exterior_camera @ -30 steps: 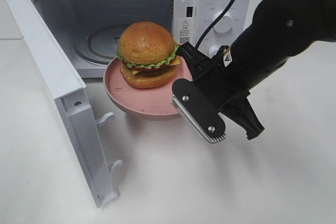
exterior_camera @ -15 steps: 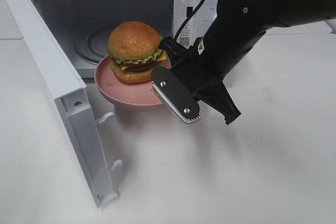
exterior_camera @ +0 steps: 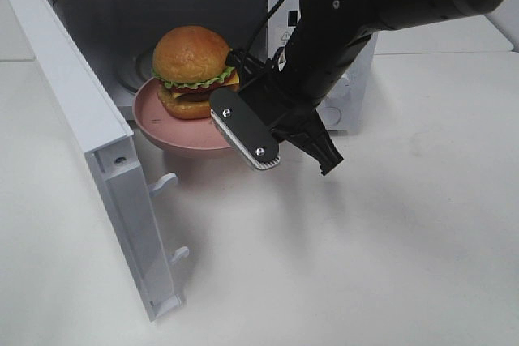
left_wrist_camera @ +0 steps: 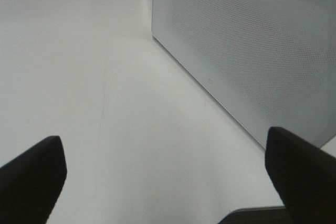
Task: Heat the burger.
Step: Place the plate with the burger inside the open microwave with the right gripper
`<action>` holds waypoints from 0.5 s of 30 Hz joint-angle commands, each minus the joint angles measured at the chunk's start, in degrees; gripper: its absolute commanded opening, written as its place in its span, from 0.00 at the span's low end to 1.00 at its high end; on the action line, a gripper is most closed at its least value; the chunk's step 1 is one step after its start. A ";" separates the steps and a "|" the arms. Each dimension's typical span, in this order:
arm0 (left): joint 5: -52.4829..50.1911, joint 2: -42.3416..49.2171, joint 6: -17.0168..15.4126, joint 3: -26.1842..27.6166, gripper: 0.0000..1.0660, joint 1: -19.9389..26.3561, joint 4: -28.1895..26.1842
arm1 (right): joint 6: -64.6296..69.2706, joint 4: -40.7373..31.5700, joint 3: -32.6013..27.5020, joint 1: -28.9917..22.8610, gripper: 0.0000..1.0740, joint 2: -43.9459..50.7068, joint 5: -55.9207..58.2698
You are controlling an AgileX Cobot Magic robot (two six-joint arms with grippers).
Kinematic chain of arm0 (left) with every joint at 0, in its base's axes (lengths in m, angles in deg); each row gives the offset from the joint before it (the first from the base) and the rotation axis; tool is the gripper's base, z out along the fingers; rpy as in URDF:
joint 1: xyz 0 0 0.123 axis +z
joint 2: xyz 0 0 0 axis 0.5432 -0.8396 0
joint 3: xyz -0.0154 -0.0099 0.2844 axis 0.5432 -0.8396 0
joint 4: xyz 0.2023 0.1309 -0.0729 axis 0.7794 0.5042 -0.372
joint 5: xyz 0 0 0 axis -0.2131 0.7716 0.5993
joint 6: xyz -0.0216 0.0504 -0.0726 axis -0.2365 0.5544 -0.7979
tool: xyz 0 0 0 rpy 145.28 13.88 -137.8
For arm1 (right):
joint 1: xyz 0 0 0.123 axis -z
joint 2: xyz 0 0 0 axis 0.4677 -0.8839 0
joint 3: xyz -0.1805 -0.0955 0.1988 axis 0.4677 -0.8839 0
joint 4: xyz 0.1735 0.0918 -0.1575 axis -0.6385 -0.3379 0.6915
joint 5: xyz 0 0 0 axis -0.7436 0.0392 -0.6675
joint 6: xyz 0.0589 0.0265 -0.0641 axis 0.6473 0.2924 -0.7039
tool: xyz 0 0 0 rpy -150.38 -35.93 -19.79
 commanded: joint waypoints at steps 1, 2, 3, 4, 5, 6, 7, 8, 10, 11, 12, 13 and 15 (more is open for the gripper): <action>-0.40 0.29 0.11 -0.17 0.92 -0.17 -0.29 | 0.63 -0.06 4.24 0.06 0.00 -1.26 -1.55; -0.40 0.29 0.11 -0.17 0.92 -0.17 -0.29 | 1.20 -0.06 6.07 0.06 0.00 -2.18 -0.92; -0.40 0.29 0.11 -0.17 0.92 -0.17 -0.29 | 1.20 -0.06 6.07 0.06 0.00 -2.18 -0.92; -0.40 0.29 0.11 -0.17 0.92 -0.17 -0.29 | 1.95 0.00 7.91 0.06 0.00 -3.44 -0.57; -0.40 0.29 0.11 -0.17 0.92 -0.17 -0.29 | 1.95 0.00 7.91 0.06 0.00 -3.44 -0.57; -0.40 0.29 0.11 -0.17 0.92 -0.17 -0.29 | 2.29 0.00 8.54 0.06 0.00 -4.01 -0.46; -0.40 0.29 0.11 -0.17 0.92 -0.17 -0.29 | 2.35 0.00 10.03 0.06 0.00 -5.04 0.00; -0.40 0.29 0.11 -0.17 0.92 -0.17 -0.29 | 2.35 0.00 10.03 0.06 0.00 -5.04 0.00; -0.40 0.29 0.11 -0.17 0.92 -0.17 -0.29 | 2.35 0.00 12.20 0.06 0.00 -6.42 1.09; -0.40 0.29 0.11 -0.17 0.92 -0.17 -0.29 | 2.35 0.00 12.20 0.06 0.00 -6.42 1.09; -0.40 0.29 0.11 -0.17 0.92 -0.17 -0.29 | 2.52 0.00 13.46 0.06 0.00 -7.39 1.09; -0.40 0.29 0.11 -0.17 0.92 -0.17 -0.29 | 2.52 0.00 13.46 0.06 0.00 -7.39 1.09; -0.40 0.29 0.11 -0.17 0.92 -0.17 -0.29 | 3.04 0.29 15.64 0.06 0.00 -8.77 1.15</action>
